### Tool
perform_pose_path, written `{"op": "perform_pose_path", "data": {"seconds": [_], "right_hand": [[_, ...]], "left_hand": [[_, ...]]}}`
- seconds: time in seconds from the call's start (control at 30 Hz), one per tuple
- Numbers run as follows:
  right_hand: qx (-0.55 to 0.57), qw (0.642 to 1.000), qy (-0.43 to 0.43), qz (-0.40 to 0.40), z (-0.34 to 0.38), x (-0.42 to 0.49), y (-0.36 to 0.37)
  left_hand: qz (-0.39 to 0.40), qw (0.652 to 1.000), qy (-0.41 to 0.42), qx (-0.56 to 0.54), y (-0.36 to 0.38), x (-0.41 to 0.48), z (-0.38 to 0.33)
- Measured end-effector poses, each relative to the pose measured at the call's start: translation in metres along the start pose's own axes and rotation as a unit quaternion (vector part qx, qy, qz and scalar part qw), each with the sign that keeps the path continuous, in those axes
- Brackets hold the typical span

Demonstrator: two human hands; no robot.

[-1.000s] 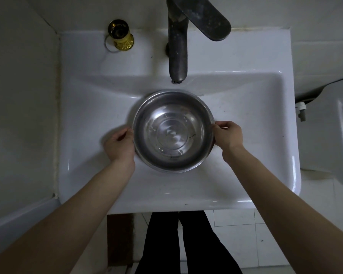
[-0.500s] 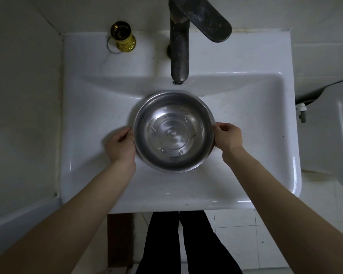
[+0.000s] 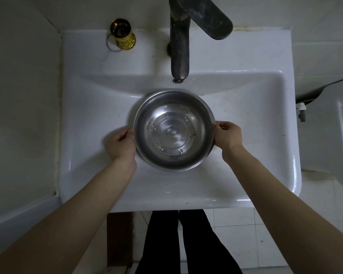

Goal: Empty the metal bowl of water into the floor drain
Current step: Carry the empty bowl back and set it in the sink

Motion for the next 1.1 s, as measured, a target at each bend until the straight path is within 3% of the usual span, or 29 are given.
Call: {"op": "perform_pose_path", "data": {"seconds": [0.8, 1.1], "right_hand": [[-0.003, 1.000, 0.023, 0.002, 0.005, -0.011, -0.001], [-0.018, 1.000, 0.004, -0.004, 0.010, -0.015, -0.002]], "left_hand": [[0.001, 1.000, 0.008, -0.013, -0.001, -0.006, -0.007], [0.029, 0.997, 0.071, 0.021, 0.000, -0.006, -0.014]]}}
Point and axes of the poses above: each hand's wrist, its own x-axis towards the middle knuckle, its own y-axis out of the palm, z = x × y, the point moved 2 cm from there along x, towards the middle knuckle, and after that the axes turned 12 degrees about -y, right-handed, at the moved point
